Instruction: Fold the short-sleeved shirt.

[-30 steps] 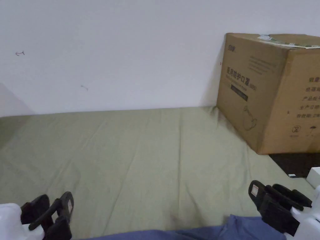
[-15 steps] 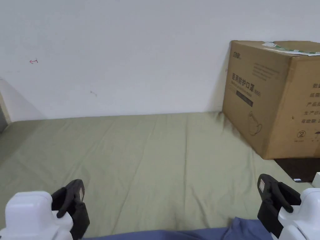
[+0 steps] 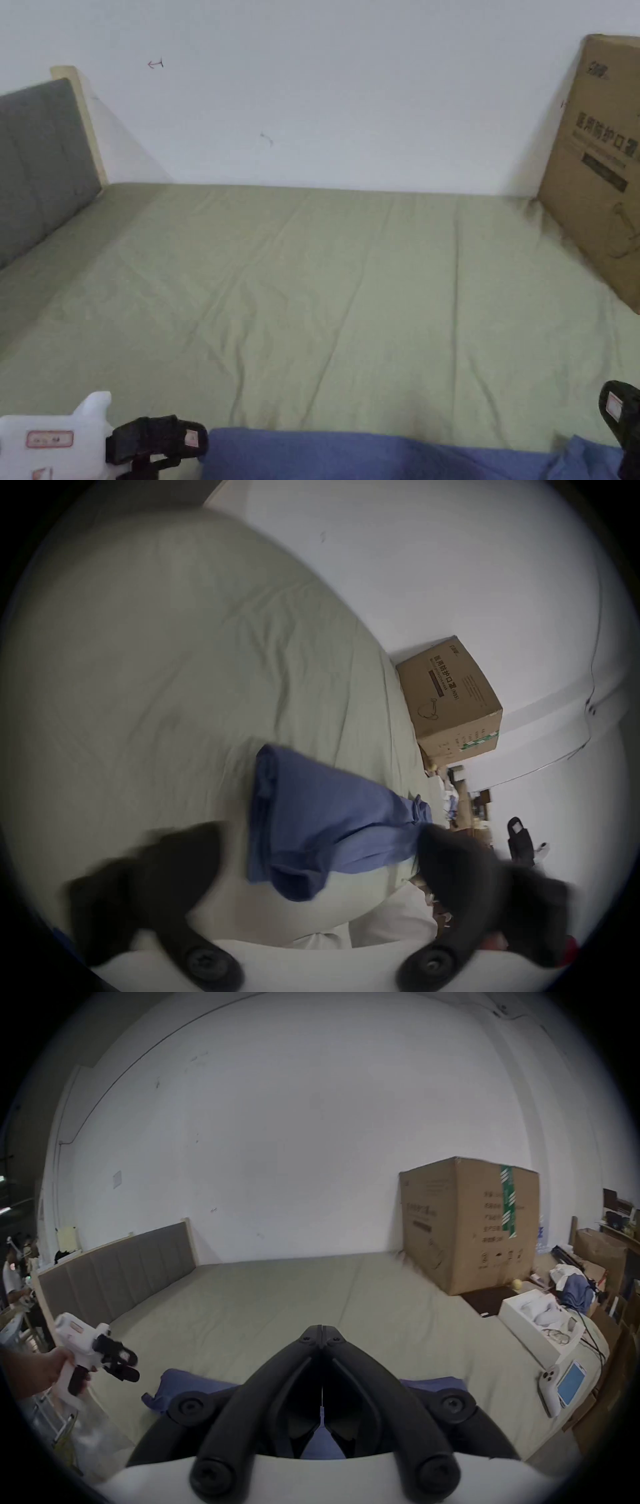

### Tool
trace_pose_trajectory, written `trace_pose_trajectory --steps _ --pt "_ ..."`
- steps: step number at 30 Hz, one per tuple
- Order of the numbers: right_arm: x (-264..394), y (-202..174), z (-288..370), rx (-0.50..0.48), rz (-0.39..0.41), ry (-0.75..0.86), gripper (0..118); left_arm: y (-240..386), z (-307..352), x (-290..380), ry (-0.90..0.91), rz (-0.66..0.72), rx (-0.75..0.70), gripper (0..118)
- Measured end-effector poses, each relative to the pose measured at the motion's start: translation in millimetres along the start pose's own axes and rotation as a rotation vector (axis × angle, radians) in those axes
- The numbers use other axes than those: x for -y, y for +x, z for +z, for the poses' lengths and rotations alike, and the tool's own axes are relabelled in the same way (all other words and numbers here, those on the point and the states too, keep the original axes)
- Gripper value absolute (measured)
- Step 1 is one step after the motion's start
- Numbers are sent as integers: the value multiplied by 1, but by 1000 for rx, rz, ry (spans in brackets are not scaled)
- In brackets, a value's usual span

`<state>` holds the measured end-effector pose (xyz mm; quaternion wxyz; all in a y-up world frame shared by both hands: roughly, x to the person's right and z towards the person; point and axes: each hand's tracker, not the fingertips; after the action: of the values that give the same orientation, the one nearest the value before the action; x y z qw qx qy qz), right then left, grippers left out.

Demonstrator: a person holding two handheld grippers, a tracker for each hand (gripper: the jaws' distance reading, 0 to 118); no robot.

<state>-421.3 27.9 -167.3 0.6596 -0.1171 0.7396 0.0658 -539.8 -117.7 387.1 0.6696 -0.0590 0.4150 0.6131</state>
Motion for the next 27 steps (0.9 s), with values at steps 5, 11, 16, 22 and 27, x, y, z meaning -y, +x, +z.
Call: trace_pose_trajectory --steps 5,11,16,22,27 --pt "0 -17 -14 55 153 -2 0 -35 -28 -3 3 111 128 116" --pt "-2 -18 -26 73 145 -45 1 -46 -89 0 -151 203 487 117" --pt "-1 -12 -35 88 56 -79 1 -43 -133 -12 -152 86 438 111" --pt "4 -10 -37 85 32 -104 1 -40 -130 12 -26 111 210 5" --pt "3 -5 -35 65 7 -125 1 -11 -117 4 -68 -20 30 5"
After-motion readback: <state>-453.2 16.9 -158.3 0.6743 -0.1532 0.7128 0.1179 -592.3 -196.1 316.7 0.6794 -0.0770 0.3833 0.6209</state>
